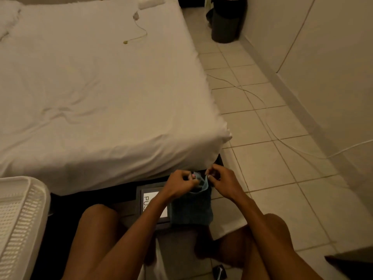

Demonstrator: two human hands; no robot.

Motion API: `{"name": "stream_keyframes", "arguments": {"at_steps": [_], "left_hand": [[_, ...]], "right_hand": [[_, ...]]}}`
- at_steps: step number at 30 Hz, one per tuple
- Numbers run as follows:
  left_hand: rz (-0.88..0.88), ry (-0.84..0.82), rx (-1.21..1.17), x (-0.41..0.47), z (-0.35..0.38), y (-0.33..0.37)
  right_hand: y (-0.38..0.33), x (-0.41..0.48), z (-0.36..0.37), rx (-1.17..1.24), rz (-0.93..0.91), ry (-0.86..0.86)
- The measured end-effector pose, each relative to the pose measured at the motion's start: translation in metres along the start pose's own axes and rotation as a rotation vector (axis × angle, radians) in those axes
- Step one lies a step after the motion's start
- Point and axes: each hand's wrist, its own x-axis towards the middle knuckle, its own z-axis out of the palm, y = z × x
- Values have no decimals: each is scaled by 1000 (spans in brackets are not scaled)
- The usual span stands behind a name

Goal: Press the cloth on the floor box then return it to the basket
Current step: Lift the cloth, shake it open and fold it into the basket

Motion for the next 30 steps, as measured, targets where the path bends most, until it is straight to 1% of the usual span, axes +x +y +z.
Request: {"name": "stream_keyframes", "arguments": {"at_steps": [3,5,8,13,16,18,20,22,25,27,30], "left_hand": [[-2,-4,-42,-14,0,10],[8,-25,-62,-23,-4,18],[37,-85,-94,-41,-10,32],[72,-87,-111,-64,-17,45],[87,-109,-98,-81,-16,53],[79,-110,-100,-79,-10,51],[141,-59,-98,-111,-27,61],[126,-53,-85,-110,-26,59],[114,-67,-94,-113,-26,57],[161,-47,-93,-120,-29,60],[206,-14,-89,-123,-36,58]], "right_hand": [[-13,-14,-11,6,-46,16],[-20,-20,-19,-21,-71,-13],[-38,-27,-33,-118,-147,-94],[-73,-35,-50,-321,-226,-169],[-76,-44,-50,-423,-200,-310],[-73,-41,-45,-467,-223,-402],[-104,-59,-48,-517,-258,-406],[-94,-44,-42,-560,-281,-452],[-53,-21,-24,-634,-229,-518],[-62,-27,-30,-667,-240,-521],[-105,-56,-51,-658,-262,-444]]}}
